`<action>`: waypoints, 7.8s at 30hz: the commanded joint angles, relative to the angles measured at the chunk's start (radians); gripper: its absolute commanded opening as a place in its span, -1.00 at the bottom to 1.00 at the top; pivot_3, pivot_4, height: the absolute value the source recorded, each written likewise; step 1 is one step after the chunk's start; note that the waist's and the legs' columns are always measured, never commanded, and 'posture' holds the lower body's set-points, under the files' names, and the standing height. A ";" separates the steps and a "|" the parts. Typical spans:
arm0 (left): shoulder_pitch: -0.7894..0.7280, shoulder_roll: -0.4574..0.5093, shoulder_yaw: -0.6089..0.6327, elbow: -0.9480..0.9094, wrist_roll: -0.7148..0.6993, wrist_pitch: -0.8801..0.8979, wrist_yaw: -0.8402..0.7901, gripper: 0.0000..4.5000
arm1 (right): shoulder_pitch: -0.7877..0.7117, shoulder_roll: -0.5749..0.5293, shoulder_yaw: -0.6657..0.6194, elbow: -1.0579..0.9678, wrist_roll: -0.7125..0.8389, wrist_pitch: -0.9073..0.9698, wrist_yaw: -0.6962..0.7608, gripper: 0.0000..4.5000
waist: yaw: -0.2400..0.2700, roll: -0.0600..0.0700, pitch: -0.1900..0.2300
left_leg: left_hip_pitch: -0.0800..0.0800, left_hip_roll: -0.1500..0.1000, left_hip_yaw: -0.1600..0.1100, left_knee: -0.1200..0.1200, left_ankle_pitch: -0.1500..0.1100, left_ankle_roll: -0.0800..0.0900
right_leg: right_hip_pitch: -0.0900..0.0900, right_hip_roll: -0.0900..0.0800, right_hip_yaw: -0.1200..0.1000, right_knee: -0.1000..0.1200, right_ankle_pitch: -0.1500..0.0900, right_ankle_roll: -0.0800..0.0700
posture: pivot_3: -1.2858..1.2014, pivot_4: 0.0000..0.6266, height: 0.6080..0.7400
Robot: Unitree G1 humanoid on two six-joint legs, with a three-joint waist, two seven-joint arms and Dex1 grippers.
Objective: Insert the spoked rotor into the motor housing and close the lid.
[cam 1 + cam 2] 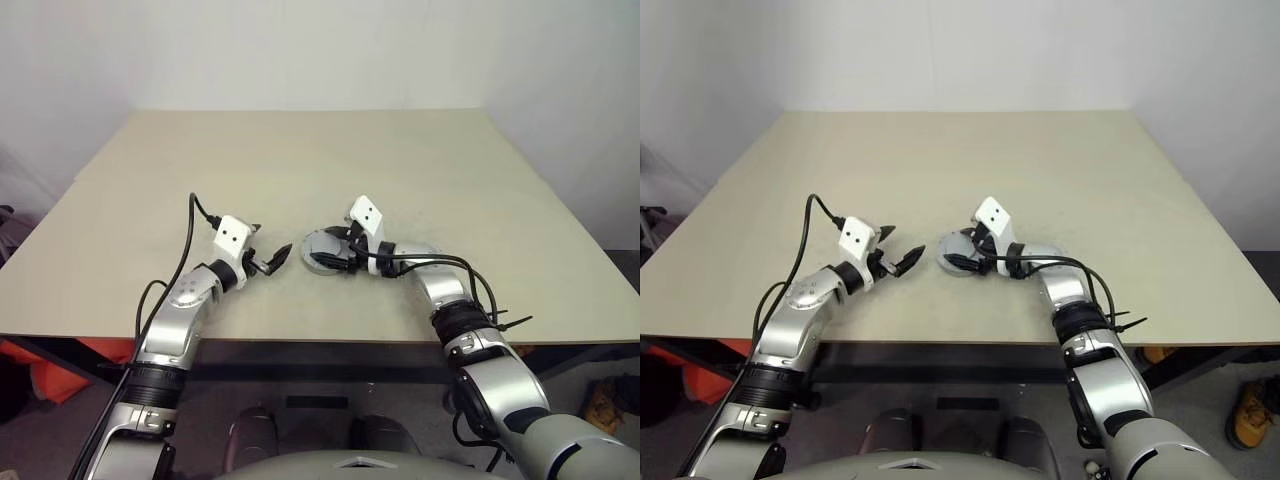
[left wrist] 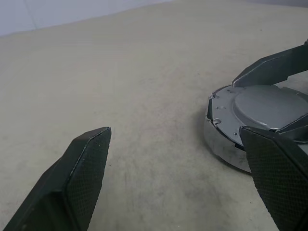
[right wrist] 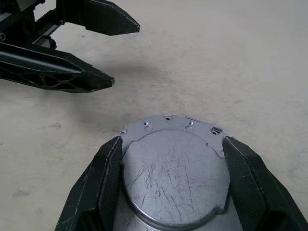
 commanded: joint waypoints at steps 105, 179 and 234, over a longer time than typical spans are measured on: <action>-0.139 -0.044 0.023 0.082 -0.164 0.156 -0.090 -0.73 | 0.008 -0.007 0.060 0.103 -0.084 0.003 -0.067 0.41 | -0.001 -0.001 -0.006 | 0.010 -0.001 -0.001 -0.004 -0.001 0.001 | 0.010 -0.001 0.000 -0.002 -0.006 0.005 | 0.03 -1.00 1.00; -0.286 -0.086 -0.106 0.285 -0.024 0.271 -0.244 -1.00 | -0.011 -0.045 -0.178 -0.422 0.172 0.486 -0.223 0.99 | 0.006 -0.001 -0.006 | 0.001 -0.003 0.001 -0.019 -0.001 0.002 | 0.008 -0.002 0.000 -0.019 -0.005 0.002 | 0.03 -1.00 1.00; -0.277 -0.059 -0.088 0.278 -0.011 0.241 -0.207 -1.00 | -0.132 0.160 -0.686 -0.154 0.479 1.236 -0.622 0.41 | 0.029 0.002 -0.007 | 0.002 -0.002 0.004 -0.019 0.004 -0.007 | 0.007 -0.002 0.000 -0.016 -0.005 0.003 | 0.03 -1.00 1.00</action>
